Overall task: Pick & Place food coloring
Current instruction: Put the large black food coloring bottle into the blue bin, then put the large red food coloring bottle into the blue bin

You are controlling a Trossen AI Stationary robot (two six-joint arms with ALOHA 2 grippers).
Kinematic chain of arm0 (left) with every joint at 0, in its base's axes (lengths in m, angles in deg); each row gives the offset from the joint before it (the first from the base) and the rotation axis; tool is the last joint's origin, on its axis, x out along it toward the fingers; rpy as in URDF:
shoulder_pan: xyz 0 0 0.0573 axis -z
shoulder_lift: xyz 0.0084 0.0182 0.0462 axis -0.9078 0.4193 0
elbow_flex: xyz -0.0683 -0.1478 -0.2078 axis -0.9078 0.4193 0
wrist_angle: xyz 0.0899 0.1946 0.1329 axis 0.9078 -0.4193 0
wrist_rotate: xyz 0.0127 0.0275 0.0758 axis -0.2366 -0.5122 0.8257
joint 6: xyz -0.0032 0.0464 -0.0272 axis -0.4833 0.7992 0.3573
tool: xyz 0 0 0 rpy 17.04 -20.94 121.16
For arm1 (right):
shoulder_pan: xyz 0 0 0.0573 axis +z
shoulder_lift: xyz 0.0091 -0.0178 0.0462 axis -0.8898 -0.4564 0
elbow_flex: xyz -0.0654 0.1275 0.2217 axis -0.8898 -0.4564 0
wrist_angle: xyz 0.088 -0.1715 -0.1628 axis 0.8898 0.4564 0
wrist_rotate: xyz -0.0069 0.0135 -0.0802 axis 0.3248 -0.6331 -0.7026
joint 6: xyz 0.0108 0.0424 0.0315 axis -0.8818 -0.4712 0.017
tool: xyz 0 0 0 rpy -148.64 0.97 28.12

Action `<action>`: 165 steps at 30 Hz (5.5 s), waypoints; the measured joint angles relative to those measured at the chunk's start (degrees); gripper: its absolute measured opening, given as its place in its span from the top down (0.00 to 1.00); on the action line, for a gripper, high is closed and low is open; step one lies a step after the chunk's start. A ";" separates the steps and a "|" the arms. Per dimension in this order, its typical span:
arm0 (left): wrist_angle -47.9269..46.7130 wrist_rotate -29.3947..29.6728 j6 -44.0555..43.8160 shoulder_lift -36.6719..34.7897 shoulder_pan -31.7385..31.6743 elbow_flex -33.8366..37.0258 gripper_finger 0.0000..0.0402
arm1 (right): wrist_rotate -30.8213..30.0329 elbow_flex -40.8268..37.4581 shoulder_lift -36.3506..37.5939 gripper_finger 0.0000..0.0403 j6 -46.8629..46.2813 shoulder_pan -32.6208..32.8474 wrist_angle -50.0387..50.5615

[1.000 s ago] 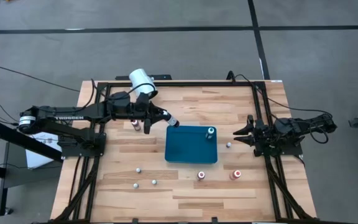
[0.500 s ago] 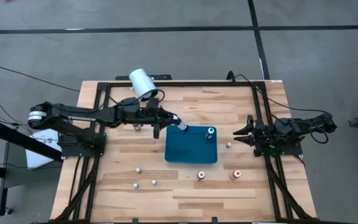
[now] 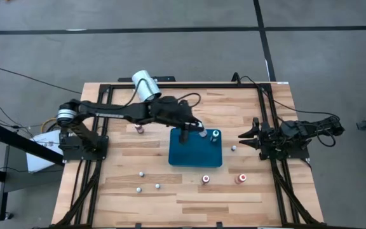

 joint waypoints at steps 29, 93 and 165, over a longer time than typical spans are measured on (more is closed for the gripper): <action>-7.50 9.13 6.09 14.85 1.54 -9.04 0.71 | -0.09 0.00 0.00 0.76 -0.66 0.04 2.31; -4.07 15.01 10.75 22.66 2.82 -9.07 0.69 | -0.06 0.02 -0.39 0.76 -1.49 0.00 2.43; -72.18 17.87 0.08 21.92 -0.86 -33.29 0.52 | -0.04 0.02 -0.39 0.76 -1.54 0.00 2.43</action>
